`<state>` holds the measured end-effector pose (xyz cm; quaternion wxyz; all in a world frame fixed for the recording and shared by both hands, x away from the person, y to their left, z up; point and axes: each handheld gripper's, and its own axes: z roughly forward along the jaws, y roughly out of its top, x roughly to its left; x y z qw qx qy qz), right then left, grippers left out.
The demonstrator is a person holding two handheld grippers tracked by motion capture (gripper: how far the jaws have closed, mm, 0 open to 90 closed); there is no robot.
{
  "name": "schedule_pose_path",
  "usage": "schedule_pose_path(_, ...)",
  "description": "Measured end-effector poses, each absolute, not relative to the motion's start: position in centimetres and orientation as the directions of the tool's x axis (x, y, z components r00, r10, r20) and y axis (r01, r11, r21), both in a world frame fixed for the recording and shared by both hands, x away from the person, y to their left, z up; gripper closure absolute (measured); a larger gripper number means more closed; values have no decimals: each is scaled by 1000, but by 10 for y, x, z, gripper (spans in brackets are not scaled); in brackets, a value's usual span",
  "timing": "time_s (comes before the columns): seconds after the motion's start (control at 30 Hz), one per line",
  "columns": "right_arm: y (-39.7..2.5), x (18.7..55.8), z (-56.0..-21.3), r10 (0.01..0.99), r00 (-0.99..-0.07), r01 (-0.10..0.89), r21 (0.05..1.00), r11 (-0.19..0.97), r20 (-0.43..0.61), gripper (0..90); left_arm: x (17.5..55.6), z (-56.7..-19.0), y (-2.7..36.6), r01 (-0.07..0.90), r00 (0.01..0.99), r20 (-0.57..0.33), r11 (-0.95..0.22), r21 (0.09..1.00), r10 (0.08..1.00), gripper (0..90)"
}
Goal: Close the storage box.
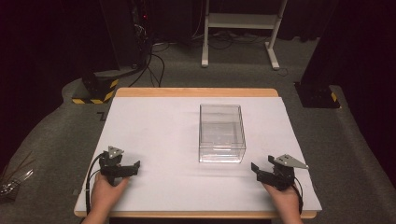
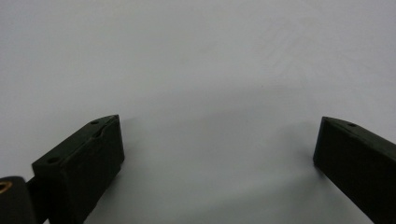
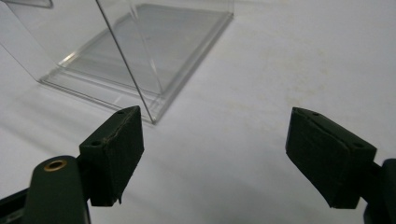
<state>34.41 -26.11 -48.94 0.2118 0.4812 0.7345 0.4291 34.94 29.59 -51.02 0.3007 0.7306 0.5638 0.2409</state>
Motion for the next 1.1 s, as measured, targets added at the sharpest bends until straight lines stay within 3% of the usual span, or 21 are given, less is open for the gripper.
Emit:
schedule_pose_path(0.33,-264,344,-499,891,-450,561,796,226,64,194,349,-510,296,679,249,13,-184,711,968,22)
schedule_pose_path(0.53,-248,348,-503,880,-472,587,723,364,-60,230,349,-510,296,679,249,13,-185,711,968,21)
schedule_pose_path(1.1,-250,349,-503,879,-476,598,721,349,-30,234,349,-510,296,677,248,16,-185,712,969,23)
